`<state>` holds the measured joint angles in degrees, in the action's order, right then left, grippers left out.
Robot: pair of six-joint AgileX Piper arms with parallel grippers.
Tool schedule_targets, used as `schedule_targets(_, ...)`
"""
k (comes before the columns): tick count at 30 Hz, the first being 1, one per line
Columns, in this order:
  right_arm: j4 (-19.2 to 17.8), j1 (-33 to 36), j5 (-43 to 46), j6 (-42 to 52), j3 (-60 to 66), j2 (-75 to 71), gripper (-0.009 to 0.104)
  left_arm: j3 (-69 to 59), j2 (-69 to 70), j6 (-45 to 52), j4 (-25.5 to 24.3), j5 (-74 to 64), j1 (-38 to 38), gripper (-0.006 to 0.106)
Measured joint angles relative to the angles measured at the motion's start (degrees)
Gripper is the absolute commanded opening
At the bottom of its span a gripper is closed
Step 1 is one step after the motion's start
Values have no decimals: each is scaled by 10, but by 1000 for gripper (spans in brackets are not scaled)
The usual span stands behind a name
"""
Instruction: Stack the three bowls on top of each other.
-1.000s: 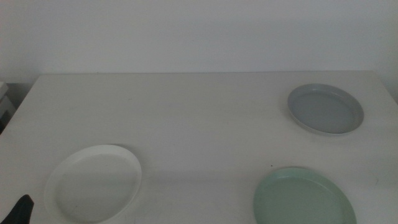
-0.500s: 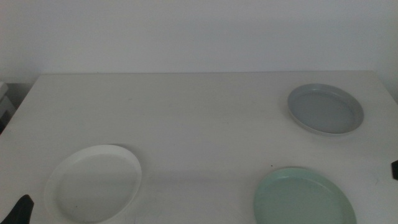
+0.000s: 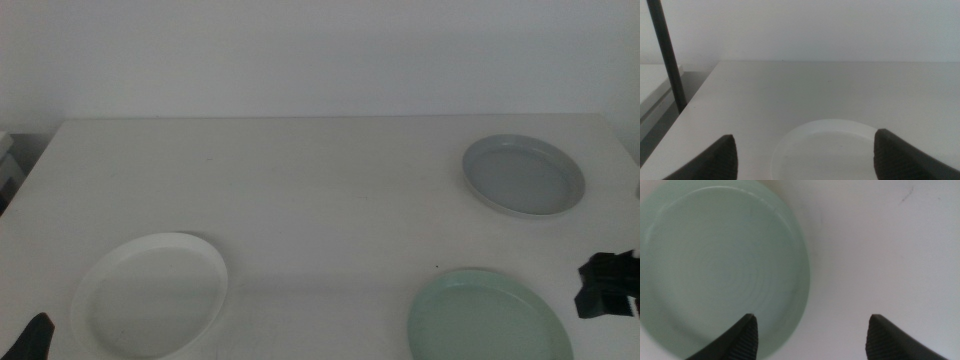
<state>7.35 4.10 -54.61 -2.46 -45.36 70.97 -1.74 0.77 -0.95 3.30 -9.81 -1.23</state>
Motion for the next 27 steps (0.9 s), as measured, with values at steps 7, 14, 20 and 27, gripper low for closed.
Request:
schedule_targets(7,0,1,85,0,32,70,52,0,0,0,0,0,0,95)
schedule_targets(14,1,26,138,0,50,126,46,0,0,0,0,0,0,95)
schedule_targets(20,3,36,151,0,51,167,35,0,0,0,0,0,0,95)
schedule_targets(27,3,36,166,0,51,183,0,0,0,0,0,0,0,95)
